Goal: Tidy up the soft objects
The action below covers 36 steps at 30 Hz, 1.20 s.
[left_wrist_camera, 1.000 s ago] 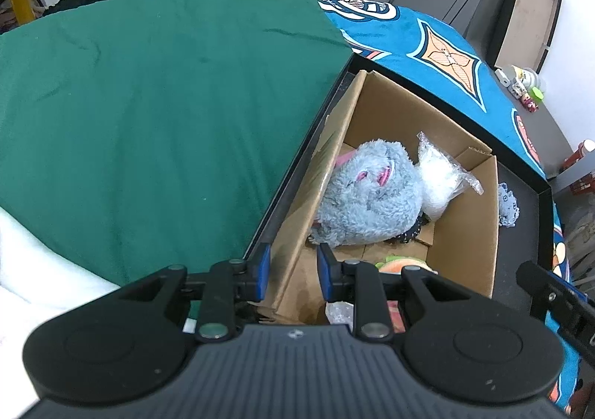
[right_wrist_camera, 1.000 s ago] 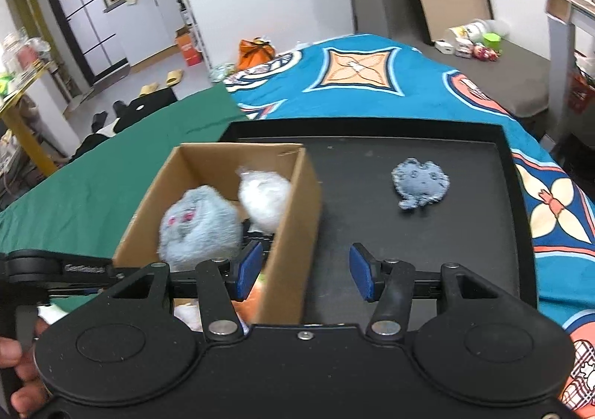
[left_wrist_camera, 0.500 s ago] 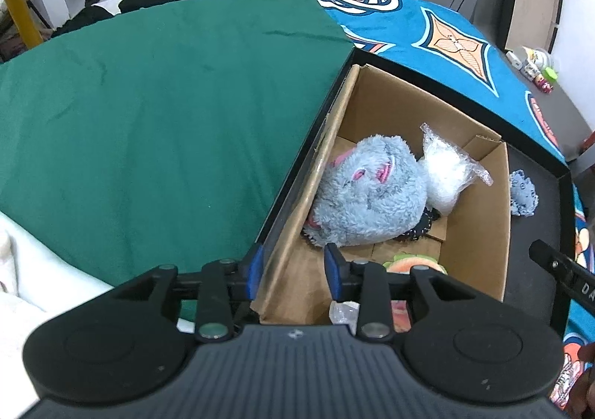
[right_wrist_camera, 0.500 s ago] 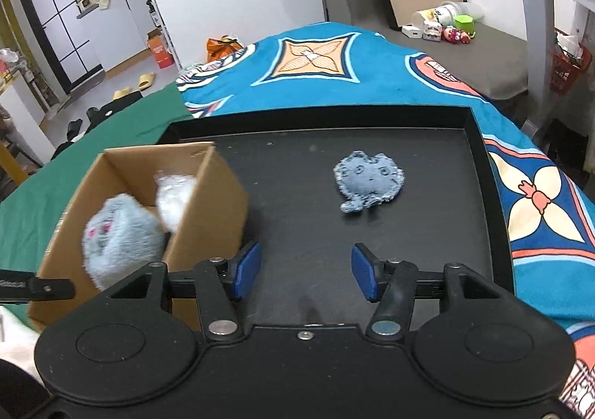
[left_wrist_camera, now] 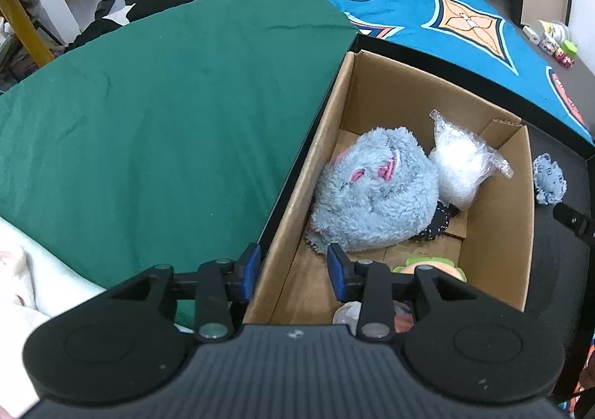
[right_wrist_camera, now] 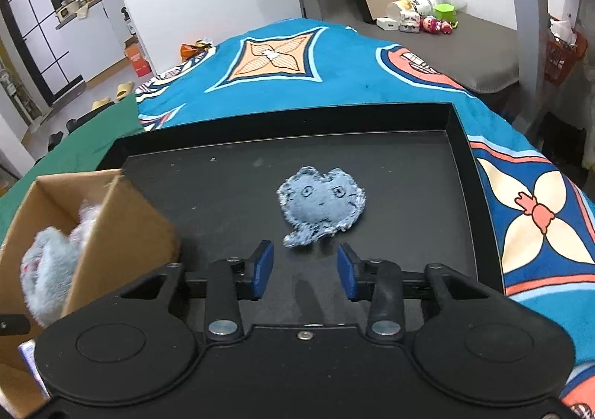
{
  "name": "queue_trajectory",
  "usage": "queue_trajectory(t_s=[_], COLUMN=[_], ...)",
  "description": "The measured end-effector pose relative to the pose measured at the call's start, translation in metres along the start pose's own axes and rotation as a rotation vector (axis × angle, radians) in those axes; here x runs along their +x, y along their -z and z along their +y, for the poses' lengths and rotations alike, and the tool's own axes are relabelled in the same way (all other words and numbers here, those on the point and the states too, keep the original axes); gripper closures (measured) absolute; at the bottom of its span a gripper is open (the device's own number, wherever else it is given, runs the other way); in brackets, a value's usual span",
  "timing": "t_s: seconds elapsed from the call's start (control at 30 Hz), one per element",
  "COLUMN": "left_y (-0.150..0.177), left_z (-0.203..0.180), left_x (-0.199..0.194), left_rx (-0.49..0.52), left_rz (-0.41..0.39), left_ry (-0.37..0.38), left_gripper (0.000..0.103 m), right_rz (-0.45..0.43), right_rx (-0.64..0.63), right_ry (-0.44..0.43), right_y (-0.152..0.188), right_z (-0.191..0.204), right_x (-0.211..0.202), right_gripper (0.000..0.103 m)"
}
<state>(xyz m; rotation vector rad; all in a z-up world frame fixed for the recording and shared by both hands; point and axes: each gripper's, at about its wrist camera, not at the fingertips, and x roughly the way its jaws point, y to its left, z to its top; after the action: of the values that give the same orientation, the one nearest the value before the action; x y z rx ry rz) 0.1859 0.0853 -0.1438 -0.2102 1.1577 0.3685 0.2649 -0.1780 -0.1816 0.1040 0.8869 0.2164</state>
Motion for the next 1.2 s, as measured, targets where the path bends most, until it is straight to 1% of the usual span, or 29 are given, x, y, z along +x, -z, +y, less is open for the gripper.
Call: queue_trajectory(t_s=[0.23, 0.27, 0.33, 0.37, 0.4, 0.43, 0.57, 0.7, 0.97, 1.2], left_y=[0.0, 0.0, -0.001, -0.001, -0.001, -0.001, -0.001, 0.0, 0.003, 0.003], left_z=[-0.002, -0.003, -0.004, -0.005, -0.005, -0.006, -0.006, -0.006, -0.006, -0.005], left_x=[0.002, 0.002, 0.003, 0.003, 0.003, 0.003, 0.003, 0.001, -0.004, -0.009], left_rx=[0.011, 0.012, 0.015, 0.017, 0.019, 0.021, 0.021, 0.023, 0.029, 0.037], left_rz=[0.01, 0.012, 0.014, 0.014, 0.015, 0.015, 0.014, 0.007, -0.004, -0.014], left_ry=[-0.02, -0.022, -0.027, -0.029, -0.032, -0.033, -0.034, -0.035, -0.029, -0.03], left_gripper=[0.063, 0.063, 0.063, 0.062, 0.062, 0.062, 0.062, 0.062, 0.062, 0.062], right_rz=[-0.001, -0.004, -0.012, -0.01, -0.005, -0.004, -0.01, 0.004, 0.043, 0.052], right_rx=[0.035, 0.036, 0.025, 0.02, 0.019, 0.026, 0.028, 0.037, 0.072, 0.097], right_ry=[-0.008, -0.012, -0.012, -0.007, -0.002, -0.007, -0.012, -0.008, 0.004, 0.026], right_y=[-0.005, -0.005, -0.005, -0.005, -0.005, -0.004, -0.001, 0.006, 0.029, 0.046], right_z=[-0.011, -0.012, -0.011, -0.011, -0.012, -0.014, -0.017, -0.021, -0.034, -0.044], right_x=[0.015, 0.016, 0.017, 0.019, 0.02, 0.02, 0.013, 0.004, -0.018, -0.036], right_gripper=[0.073, 0.075, 0.085, 0.095, 0.099, 0.1, 0.101, 0.101, 0.101, 0.101])
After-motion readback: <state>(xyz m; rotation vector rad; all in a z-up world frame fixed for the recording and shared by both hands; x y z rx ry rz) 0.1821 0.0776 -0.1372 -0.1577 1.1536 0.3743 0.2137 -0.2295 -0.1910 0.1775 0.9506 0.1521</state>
